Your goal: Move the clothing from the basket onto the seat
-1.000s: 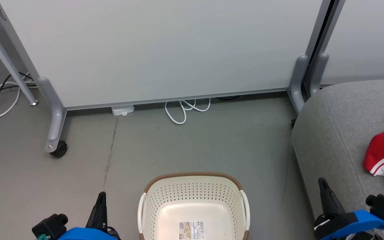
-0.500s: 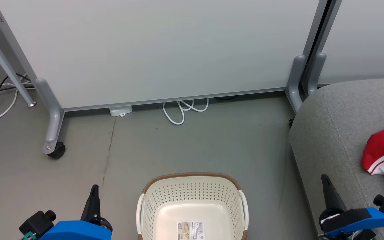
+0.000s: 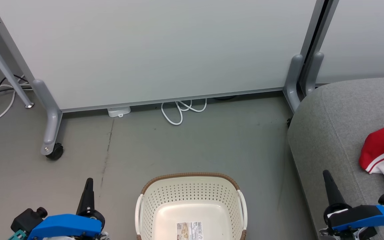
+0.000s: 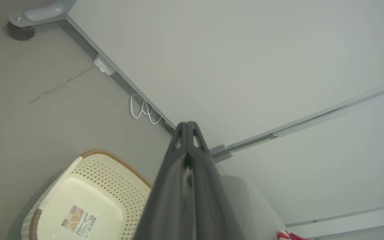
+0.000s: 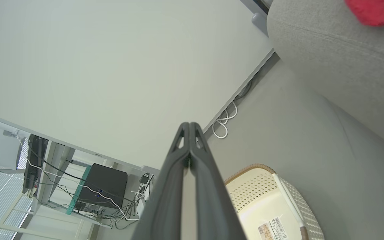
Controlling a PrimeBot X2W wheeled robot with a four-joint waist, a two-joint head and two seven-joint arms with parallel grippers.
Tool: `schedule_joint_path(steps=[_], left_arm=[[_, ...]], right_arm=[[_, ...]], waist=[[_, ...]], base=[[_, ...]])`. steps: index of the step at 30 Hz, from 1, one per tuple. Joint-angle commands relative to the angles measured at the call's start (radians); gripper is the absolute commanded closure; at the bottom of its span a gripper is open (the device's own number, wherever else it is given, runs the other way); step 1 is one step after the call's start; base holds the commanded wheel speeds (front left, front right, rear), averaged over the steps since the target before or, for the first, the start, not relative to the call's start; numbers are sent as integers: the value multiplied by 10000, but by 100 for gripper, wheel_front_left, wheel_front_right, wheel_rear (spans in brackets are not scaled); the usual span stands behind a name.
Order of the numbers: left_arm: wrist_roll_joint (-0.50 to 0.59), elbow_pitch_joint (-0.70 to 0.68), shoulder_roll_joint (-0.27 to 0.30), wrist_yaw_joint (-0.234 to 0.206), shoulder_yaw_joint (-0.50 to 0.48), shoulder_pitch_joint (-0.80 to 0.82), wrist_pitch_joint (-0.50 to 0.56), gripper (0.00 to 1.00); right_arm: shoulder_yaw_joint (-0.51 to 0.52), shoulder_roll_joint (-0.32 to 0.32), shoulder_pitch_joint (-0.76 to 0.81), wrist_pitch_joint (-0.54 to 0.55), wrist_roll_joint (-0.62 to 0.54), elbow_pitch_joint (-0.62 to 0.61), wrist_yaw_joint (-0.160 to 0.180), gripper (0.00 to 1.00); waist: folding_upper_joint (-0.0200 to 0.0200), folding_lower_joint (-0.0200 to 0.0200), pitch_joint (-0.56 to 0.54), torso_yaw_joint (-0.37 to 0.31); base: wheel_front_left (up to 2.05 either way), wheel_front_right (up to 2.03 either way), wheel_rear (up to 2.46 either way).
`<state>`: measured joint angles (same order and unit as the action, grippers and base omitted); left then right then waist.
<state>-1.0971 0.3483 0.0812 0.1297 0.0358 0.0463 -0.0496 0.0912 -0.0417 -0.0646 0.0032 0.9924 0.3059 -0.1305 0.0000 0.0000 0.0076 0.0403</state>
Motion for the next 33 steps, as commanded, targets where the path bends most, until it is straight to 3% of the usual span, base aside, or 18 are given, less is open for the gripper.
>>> schedule_joint_path(steps=[1,33], left_arm=[[-257,-174,-5,8,-135,281,76,100],[-2827,-640,-140,12,-837,494,880,100]], right_arm=[[31,-72,-273,57,330,-159,-3,100],[138,-97,-409,618,3394,-417,-3,100]], waist=[[0,0,-1,-8],[0,0,-21,-184]], base=[[0,0,0],[0,0,0]])
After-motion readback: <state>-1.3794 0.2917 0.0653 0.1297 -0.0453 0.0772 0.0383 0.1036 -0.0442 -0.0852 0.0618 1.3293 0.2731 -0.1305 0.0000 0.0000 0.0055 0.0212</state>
